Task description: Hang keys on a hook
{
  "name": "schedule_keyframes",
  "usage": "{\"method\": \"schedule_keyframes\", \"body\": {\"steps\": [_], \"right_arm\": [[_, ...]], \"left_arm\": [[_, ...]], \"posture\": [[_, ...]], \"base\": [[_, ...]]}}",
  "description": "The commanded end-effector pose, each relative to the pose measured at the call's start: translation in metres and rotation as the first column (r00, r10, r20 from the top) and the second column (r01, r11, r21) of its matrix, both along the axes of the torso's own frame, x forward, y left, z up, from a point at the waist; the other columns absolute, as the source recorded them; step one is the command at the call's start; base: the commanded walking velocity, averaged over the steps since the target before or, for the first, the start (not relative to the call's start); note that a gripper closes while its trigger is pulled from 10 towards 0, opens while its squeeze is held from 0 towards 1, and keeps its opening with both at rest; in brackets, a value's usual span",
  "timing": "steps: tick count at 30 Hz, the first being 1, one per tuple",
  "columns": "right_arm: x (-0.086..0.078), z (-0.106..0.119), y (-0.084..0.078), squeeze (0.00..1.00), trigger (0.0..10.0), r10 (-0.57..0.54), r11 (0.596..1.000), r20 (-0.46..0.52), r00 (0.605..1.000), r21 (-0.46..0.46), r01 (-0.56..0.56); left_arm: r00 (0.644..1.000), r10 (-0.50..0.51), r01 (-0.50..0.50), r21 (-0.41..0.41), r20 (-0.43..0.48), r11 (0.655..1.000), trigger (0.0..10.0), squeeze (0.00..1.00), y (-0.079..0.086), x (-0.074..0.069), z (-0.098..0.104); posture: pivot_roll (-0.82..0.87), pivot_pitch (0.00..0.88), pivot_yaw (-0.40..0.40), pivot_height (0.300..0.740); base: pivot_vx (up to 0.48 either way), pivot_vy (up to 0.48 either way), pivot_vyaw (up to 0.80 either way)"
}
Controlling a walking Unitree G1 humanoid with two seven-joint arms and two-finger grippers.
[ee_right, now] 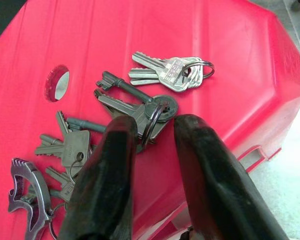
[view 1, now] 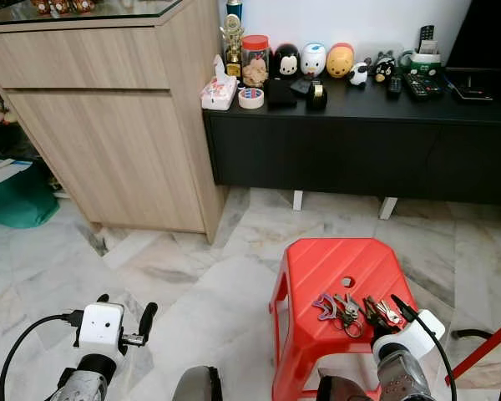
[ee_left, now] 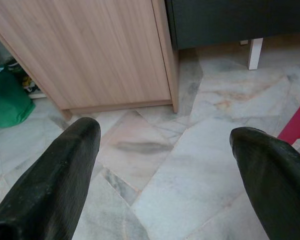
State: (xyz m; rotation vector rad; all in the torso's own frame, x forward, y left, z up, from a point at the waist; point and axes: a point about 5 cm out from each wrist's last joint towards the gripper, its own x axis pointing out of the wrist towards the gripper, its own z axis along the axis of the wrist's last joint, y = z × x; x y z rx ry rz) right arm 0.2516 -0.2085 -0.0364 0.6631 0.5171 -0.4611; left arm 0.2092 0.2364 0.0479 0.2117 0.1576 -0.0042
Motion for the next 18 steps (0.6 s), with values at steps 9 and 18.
{"method": "schedule_keyframes", "body": {"steps": [9, 18], "right_arm": [[0.004, 0.001, 0.006, 0.0, 0.0, 0.023, 1.0, -0.01, 1.0, 0.009, -0.022], [0.009, 0.004, 0.008, 0.0, 0.0, 0.03, 1.0, 0.002, 1.0, 0.007, -0.03]], "left_arm": [[1.0, -0.01, 0.01, 0.012, -0.023, 1.0, 10.0, 0.0, -0.001, 0.002, -0.004], [0.999, -0.004, 0.004, 0.016, -0.036, 1.0, 10.0, 0.0, 0.0, 0.01, -0.01]], "posture": [[0.15, 0.013, 0.009, 0.61], [0.14, 0.0, 0.003, 0.61]], "base": [[0.0, 0.0, 0.0], [0.0, 0.0, 0.0]]}}
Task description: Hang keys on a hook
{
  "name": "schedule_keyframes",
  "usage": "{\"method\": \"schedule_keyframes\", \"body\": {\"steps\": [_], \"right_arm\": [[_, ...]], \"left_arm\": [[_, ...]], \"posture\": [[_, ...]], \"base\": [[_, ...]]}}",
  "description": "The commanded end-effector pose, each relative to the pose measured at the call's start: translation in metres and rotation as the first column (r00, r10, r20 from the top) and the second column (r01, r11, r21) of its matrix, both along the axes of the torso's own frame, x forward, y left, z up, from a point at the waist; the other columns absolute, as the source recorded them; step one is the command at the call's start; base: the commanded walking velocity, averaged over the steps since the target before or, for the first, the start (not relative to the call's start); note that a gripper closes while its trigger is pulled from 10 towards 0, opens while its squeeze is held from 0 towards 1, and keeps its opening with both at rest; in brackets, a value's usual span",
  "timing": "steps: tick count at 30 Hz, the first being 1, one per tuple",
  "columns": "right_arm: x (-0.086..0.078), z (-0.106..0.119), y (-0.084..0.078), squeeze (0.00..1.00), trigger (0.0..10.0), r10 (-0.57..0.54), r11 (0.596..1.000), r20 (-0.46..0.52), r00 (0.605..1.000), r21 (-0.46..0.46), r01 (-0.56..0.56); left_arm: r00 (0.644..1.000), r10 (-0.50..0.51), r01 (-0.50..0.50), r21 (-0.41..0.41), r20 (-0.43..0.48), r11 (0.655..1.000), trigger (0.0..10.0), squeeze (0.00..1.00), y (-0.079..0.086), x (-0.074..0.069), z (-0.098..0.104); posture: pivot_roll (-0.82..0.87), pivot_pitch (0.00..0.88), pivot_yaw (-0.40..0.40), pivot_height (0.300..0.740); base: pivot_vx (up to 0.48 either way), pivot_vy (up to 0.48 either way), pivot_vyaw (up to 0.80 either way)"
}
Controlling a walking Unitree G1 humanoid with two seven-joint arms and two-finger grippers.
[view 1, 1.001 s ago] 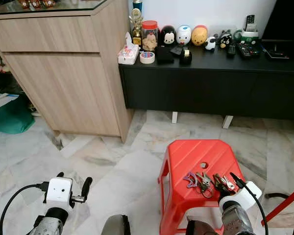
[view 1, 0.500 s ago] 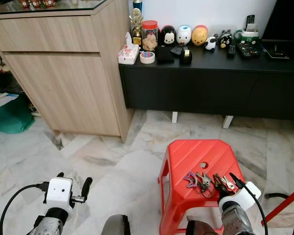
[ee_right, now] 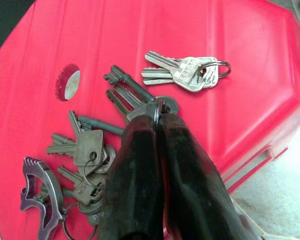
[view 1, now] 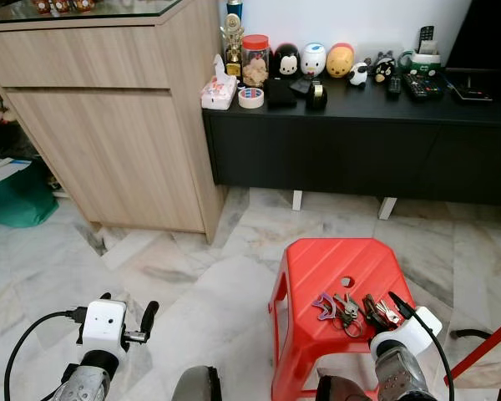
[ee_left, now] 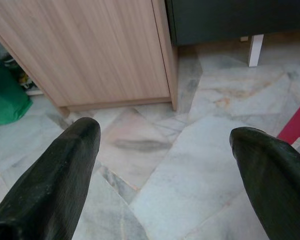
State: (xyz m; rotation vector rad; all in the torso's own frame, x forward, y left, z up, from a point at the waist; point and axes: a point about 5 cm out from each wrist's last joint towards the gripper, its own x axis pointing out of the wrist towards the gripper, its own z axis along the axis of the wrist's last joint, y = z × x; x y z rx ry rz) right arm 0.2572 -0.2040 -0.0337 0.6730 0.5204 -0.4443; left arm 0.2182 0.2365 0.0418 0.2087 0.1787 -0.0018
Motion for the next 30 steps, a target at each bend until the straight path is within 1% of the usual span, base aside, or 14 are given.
{"method": "schedule_keyframes", "body": {"steps": [1, 7, 9, 11, 12, 16, 17, 18, 19, 21, 24, 26, 28, 30], "right_arm": [[0.004, 0.002, 0.003, 0.0, 0.0, 0.017, 1.0, 0.001, 1.0, -0.008, -0.017], [0.016, 0.014, 0.005, 0.0, 0.0, 0.071, 0.996, 0.078, 0.994, -0.056, -0.067], [0.023, 0.022, 0.005, 0.0, 0.0, 0.117, 0.988, 0.136, 0.984, -0.114, -0.102], [0.025, 0.027, 0.002, 0.0, 0.0, 0.118, 0.987, 0.172, 0.978, -0.132, -0.095], [0.026, 0.031, -0.001, 0.0, 0.0, 0.123, 0.983, 0.197, 0.973, -0.161, -0.092], [0.029, 0.039, -0.005, 0.0, 0.0, 0.177, 0.966, 0.251, 0.952, -0.23, -0.119], [0.029, 0.039, -0.005, 0.0, 0.0, 0.177, 0.966, 0.251, 0.952, -0.23, -0.119], [0.029, 0.041, -0.006, 0.0, 4.4, 0.193, 0.961, 0.262, 0.946, -0.247, -0.128], [0.029, 0.043, -0.009, 0.0, 10.0, 0.235, 0.944, 0.265, 0.935, -0.29, -0.155], [0.029, 0.046, -0.012, 0.0, 10.0, 0.291, 0.918, 0.261, 0.92, -0.346, -0.193], [0.027, 0.05, -0.02, 0.0, 10.0, 0.335, 0.892, 0.256, 0.907, -0.396, -0.218], [0.028, 0.054, -0.022, 0.0, 10.0, 0.377, 0.86, 0.253, 0.891, -0.452, -0.236], [0.028, 0.056, -0.022, 0.0, 10.0, 0.388, 0.852, 0.255, 0.886, -0.466, -0.239], [0.03, 0.062, -0.019, 0.0, 10.0, 0.394, 0.848, 0.288, 0.873, -0.481, -0.223]], "left_arm": [[1.0, -0.007, 0.008, 0.019, -0.018, 1.0, 10.0, 0.0, 0.0, 0.002, -0.005], [0.999, 0.019, -0.018, 0.013, -0.031, 1.0, 10.0, 0.0, 0.001, 0.01, -0.013], [0.998, 0.035, -0.035, 0.005, -0.043, 0.999, 10.0, 0.0, -0.001, 0.014, -0.019], [0.997, 0.051, -0.051, -0.001, -0.052, 0.999, 10.0, 0.0, -0.001, 0.015, -0.022], [0.996, 0.068, -0.068, -0.004, -0.056, 0.998, 10.0, 0.0, 0.001, 0.016, -0.025], [0.989, 0.123, -0.125, -0.029, -0.08, 0.992, 10.0, 0.0, 0.005, 0.016, -0.033], [0.989, 0.123, -0.125, -0.029, -0.08, 0.992, 10.0, 0.0, 0.005, 0.016, -0.033], [0.986, 0.141, -0.145, -0.042, -0.093, 0.988, 10.0, 0.0, 0.006, 0.016, -0.037], [0.98, 0.161, -0.169, -0.057, -0.116, 0.984, 10.0, 0.0, 0.006, 0.016, -0.043], [0.972, 0.182, -0.195, -0.077, -0.149, 0.978, 10.0, 0.0, 0.004, 0.014, -0.051], [0.948, 0.197, -0.23, -0.109, -0.251, 0.967, 10.0, 0.0, -0.002, 0.006, -0.07], [0.931, 0.191, -0.234, -0.108, -0.311, 0.966, 10.0, 0.0, -0.009, 0.001, -0.08], [0.926, 0.192, -0.239, -0.109, -0.325, 0.965, 10.0, 0.0, -0.01, -0.001, -0.082], [0.91, 0.207, -0.264, -0.118, -0.358, 0.957, 10.0, 0.0, -0.01, -0.004, -0.087]], "posture": [[0.14, 0.0, 0.002, 0.61], [0.12, 0.0, -0.01, 0.61], [0.1, 0.0, -0.026, 0.61], [0.1, 0.0, -0.032, 0.61], [0.1, 0.0, -0.037, 0.61], [0.09, 0.0, -0.049, 0.61], [0.09, 0.0, -0.049, 0.61], [0.08, 0.0, -0.052, 0.61], [0.07, 0.0, -0.06, 0.61], [0.07, 0.0, -0.07, 0.61], [0.06, 0.0, -0.092, 0.61], [0.06, 0.0, -0.095, 0.61], [0.06, 0.0, -0.093, 0.61], [0.06, 0.0, -0.085, 0.61]], "base": [[0.0, 0.0, 0.0], [0.0, 0.0, 0.0], [0.0, 0.0, 0.0], [0.0, 0.0, 0.0], [0.0, 0.0, 0.0], [0.0, 0.0, 0.0], [0.0, 0.0, 0.0], [0.0, 0.0, 0.0], [0.0, 0.0, 0.0], [0.0, 0.0, 0.0], [0.0, 0.0, 0.0], [0.0, 0.0, 0.0], [0.0, 0.0, 0.0], [0.0, 0.0, 0.0]]}}
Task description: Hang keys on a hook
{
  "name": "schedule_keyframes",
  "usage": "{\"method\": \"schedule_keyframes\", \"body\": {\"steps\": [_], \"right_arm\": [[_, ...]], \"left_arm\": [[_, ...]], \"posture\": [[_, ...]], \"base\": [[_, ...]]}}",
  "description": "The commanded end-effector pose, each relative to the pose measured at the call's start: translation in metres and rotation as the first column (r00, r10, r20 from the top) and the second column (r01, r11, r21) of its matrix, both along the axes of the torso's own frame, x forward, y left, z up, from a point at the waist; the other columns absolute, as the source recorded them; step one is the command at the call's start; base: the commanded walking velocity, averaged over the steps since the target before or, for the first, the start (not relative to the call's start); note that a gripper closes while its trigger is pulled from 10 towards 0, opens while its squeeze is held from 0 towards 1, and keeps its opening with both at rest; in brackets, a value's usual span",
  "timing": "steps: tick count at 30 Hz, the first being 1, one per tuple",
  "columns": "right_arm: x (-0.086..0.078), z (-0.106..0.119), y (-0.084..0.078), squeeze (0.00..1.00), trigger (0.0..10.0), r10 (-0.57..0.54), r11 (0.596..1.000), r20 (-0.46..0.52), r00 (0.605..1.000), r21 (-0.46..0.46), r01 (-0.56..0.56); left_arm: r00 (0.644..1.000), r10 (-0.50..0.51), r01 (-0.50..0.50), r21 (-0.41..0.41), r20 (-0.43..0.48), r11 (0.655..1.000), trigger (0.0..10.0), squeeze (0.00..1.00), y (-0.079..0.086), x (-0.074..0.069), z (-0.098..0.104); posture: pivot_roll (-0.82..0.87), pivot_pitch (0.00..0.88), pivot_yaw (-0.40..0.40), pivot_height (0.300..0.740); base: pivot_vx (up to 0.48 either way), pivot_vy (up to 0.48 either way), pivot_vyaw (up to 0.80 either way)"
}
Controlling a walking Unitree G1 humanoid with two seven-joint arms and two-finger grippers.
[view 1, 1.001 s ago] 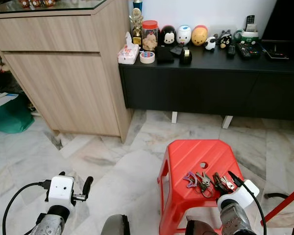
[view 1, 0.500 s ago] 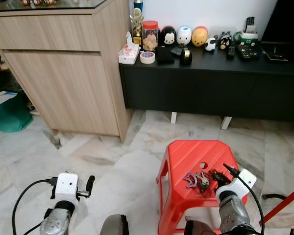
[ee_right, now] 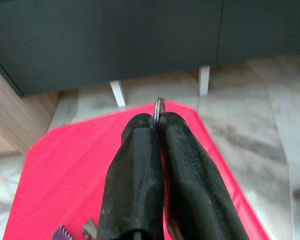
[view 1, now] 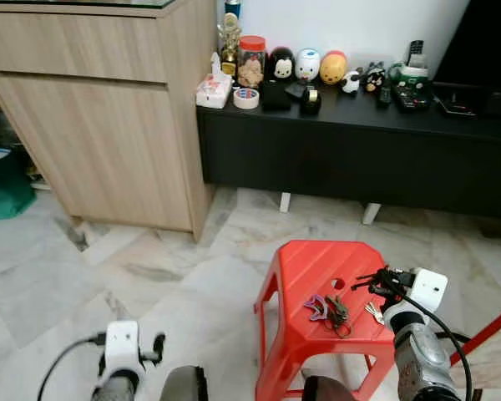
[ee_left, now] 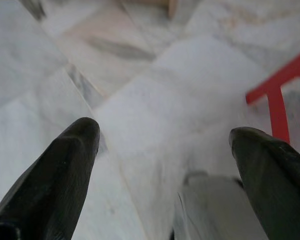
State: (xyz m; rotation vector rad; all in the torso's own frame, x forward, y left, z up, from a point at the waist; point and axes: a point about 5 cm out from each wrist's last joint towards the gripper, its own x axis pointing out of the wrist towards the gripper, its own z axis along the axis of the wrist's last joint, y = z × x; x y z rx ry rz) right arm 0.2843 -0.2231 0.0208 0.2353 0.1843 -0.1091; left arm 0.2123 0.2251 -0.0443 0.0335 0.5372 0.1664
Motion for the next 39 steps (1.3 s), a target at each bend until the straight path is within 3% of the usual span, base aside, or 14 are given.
{"method": "schedule_keyframes", "body": {"steps": [1, 5, 10, 15, 21, 28, 32, 39], "right_arm": [[0.003, 0.007, 0.0, 0.0, 10.0, 0.007, 1.0, 0.041, 0.999, -0.021, -0.006], [0.008, 0.018, 0.015, 0.0, 10.0, -0.004, 1.0, 0.128, 0.992, -0.002, 0.004], [0.009, 0.021, 0.032, 0.0, 10.0, 0.026, 1.0, 0.151, 0.988, 0.004, -0.027], [0.003, 0.015, 0.036, 0.0, 10.0, 0.028, 1.0, 0.134, 0.991, 0.003, -0.028], [-0.007, 0.008, 0.04, 0.0, 10.0, 0.01, 1.0, 0.113, 0.994, 0.001, -0.01], [-0.021, -0.01, 0.032, 0.0, 10.0, -0.026, 1.0, 0.016, 1.0, -0.015, 0.027], [-0.031, -0.025, 0.018, 0.0, 10.0, -0.064, 0.997, -0.079, 0.995, -0.035, 0.062], [-0.023, -0.012, 0.008, 0.0, 10.0, -0.055, 0.997, -0.027, 0.998, -0.06, 0.054]], "left_arm": [[1.0, 0.027, -0.027, -0.009, -0.012, 1.0, 10.0, 0.0, 0.001, 0.002, 0.0], [0.997, 0.071, -0.071, -0.019, -0.035, 0.997, 10.0, 0.0, 0.007, 0.0, -0.003], [0.996, 0.079, -0.079, 0.008, -0.048, 0.997, 10.0, 0.0, 0.02, -0.006, -0.004], [0.994, 0.093, -0.092, 0.025, -0.057, 0.995, 10.0, 0.0, 0.032, -0.01, -0.003], [0.995, 0.08, -0.077, 0.043, -0.06, 0.996, 10.0, 0.0, 0.035, -0.01, -0.002], [0.988, 0.095, -0.092, 0.032, -0.119, 0.995, 10.0, 0.0, 0.035, -0.019, -0.009], [0.979, 0.079, -0.075, 0.027, -0.189, 0.997, 10.0, 0.0, 0.025, -0.03, -0.02], [0.966, 0.042, -0.044, 0.001, -0.254, 0.999, 10.0, 0.0, 0.004, -0.044, -0.033]], "posture": [[0.06, 0.0, -0.085, 0.61], [0.05, 0.0, -0.058, 0.614], [0.04, 0.0, -0.036, 0.644], [0.03, 0.0, 0.007, 0.679], [0.0, 0.0, 0.029, 0.714], [-0.01, 0.0, 0.024, 0.74], [0.0, 0.0, -0.007, 0.74], [0.01, 0.0, -0.055, 0.74]], "base": [[0.0, 0.0, 0.0], [0.0, 0.0, 0.0], [0.0, 0.0, 0.0], [0.0, 0.0, 0.0], [0.0, 0.0, 0.0], [0.0, 0.0, 0.0], [0.0, 0.0, 0.0], [0.0, 0.0, 0.0]]}}
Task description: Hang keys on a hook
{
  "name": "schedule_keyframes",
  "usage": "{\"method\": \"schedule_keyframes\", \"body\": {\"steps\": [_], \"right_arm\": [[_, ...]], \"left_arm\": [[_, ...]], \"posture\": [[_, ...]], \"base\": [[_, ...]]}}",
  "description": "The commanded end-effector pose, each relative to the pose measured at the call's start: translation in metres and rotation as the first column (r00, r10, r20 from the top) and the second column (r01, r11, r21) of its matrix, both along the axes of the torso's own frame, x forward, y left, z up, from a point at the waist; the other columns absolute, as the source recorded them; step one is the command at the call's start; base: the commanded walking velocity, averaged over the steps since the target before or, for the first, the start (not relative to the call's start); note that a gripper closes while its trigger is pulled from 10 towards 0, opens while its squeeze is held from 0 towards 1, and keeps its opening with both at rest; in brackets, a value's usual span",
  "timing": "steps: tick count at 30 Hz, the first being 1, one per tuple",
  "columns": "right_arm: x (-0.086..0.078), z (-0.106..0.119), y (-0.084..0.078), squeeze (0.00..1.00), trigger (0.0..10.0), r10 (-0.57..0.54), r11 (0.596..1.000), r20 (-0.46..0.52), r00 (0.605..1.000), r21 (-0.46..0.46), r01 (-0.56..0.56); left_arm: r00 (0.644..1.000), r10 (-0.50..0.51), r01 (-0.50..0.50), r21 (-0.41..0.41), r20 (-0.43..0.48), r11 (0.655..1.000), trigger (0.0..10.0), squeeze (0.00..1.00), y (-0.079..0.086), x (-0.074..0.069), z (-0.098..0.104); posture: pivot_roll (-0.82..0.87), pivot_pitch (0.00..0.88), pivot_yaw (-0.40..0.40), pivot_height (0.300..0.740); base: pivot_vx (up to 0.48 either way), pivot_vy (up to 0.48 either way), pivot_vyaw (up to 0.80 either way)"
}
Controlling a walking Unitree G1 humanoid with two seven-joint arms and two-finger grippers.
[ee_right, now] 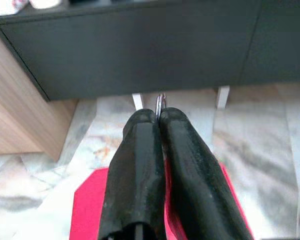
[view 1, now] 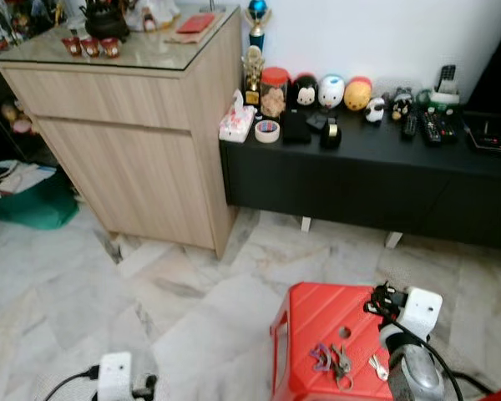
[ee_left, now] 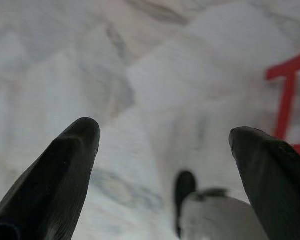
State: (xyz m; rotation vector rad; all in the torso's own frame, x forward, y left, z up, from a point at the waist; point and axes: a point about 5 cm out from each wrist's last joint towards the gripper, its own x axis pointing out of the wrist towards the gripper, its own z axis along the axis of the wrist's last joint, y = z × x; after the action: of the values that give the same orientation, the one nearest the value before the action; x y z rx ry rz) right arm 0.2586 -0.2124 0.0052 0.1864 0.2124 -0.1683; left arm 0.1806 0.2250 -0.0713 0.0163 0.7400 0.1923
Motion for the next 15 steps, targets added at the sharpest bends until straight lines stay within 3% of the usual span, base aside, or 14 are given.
{"method": "schedule_keyframes", "body": {"steps": [1, 8, 15], "right_arm": [[0.005, 0.006, -0.003, 0.0, 10.0, -0.004, 1.0, 0.018, 1.0, -0.007, 0.004], [0.02, 0.028, -0.001, 0.0, 10.0, 0.065, 0.997, 0.114, 0.991, -0.036, -0.062], [0.028, 0.033, -0.001, 0.0, 10.0, 0.09, 0.995, 0.115, 0.989, -0.04, -0.086]], "left_arm": [[0.998, 0.005, -0.004, 0.022, -0.06, 1.0, 10.0, 0.0, 0.003, -0.013, -0.007], [0.998, -0.001, 0.001, -0.004, -0.069, 1.0, 10.0, 0.0, -0.013, -0.015, -0.011], [0.997, -0.045, 0.044, -0.011, -0.061, 0.999, 10.0, 0.0, -0.022, -0.009, -0.01]], "posture": [[0.01, 0.0, -0.062, 0.74], [0.01, 0.0, -0.1, 0.74], [-0.01, 0.0, -0.075, 0.74]], "base": [[0.0, 0.0, 0.0], [0.0, 0.0, 0.0], [0.0, 0.0, 0.0]]}}
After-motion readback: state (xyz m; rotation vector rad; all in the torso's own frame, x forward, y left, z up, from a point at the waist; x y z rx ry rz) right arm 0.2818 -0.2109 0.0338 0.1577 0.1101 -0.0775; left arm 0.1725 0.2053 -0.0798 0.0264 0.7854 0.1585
